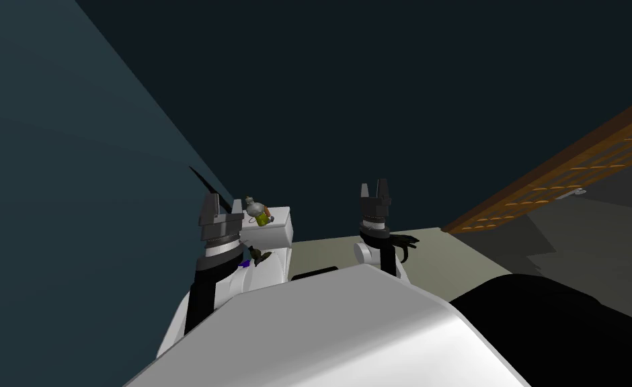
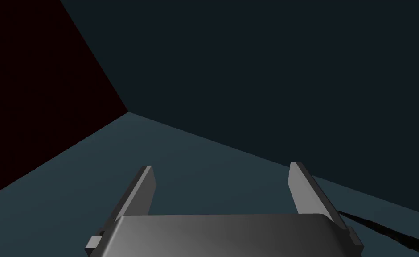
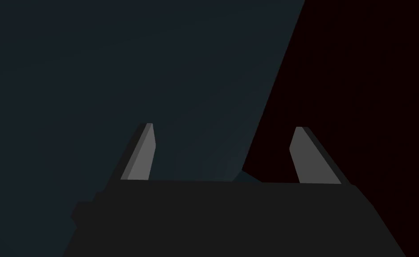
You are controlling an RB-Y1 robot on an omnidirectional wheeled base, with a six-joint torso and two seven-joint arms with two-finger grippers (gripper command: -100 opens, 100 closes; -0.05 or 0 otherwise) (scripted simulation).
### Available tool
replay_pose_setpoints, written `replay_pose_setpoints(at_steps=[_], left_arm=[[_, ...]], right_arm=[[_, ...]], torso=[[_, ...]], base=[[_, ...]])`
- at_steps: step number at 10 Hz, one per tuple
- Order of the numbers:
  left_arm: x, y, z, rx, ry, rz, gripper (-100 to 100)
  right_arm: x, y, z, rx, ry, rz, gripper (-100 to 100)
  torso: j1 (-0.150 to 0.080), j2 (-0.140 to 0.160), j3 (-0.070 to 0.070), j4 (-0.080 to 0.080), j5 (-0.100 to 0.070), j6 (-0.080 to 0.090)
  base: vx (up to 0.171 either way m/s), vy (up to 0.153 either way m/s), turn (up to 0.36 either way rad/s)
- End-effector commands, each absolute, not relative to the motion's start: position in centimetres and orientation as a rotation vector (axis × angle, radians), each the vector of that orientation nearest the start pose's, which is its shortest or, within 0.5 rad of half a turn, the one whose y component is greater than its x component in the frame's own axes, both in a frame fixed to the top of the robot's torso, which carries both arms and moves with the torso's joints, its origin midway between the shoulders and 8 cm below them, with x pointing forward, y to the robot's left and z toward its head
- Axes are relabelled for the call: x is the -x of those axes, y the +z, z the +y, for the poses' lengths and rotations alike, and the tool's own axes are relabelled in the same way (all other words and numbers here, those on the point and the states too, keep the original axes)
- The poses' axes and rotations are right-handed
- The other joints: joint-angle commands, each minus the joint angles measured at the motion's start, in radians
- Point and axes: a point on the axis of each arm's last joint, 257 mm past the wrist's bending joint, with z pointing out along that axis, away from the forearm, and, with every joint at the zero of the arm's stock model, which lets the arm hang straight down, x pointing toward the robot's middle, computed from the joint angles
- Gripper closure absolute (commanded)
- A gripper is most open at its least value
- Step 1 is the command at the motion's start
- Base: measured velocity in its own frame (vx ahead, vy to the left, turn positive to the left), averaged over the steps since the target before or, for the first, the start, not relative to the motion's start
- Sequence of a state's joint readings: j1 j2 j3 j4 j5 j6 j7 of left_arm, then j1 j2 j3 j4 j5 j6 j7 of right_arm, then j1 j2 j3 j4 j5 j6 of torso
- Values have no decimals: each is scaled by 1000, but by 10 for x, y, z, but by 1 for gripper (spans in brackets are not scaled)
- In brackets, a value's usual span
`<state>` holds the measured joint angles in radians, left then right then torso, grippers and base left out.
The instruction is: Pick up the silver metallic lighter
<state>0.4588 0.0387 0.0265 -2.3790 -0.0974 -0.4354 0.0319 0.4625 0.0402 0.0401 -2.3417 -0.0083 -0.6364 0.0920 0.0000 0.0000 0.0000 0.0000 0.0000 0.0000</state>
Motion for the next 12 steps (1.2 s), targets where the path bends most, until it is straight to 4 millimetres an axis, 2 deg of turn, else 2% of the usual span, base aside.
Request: replay_pose_setpoints(at_steps=[1, 5, 9, 10, 12], left_arm=[[-343, 60, 263, 526, -1260, 684, -100], [-363, 36, 266, 581, -1224, 784, -100], [-385, -1, 275, 675, -1169, 894, -100], [-385, -1, 275, 677, -1168, 896, -100], [-395, -21, 281, 727, -1137, 951, -100]], right_arm=[[-306, 85, -263, -483, 1313, 425, 0], [-306, 85, -263, -483, 1313, 425, 0], [-306, 85, -263, -483, 1313, 425, 0], [-306, 85, -263, -483, 1313, 425, 0], [-306, 85, -263, -483, 1313, 425, 0]], torso=[[0, 0, 0, 0, 0, 0], [0, -2, -1, 0, 0, 0], [0, -2, -1, 0, 0, 0], [0, -2, -1, -1, 0, 0], [0, -1, -1, 0, 0, 0]], base=[[9, -3, -16], [20, -5, -19], [24, -7, -24], [18, -3, -5], [18, -1, -22]])
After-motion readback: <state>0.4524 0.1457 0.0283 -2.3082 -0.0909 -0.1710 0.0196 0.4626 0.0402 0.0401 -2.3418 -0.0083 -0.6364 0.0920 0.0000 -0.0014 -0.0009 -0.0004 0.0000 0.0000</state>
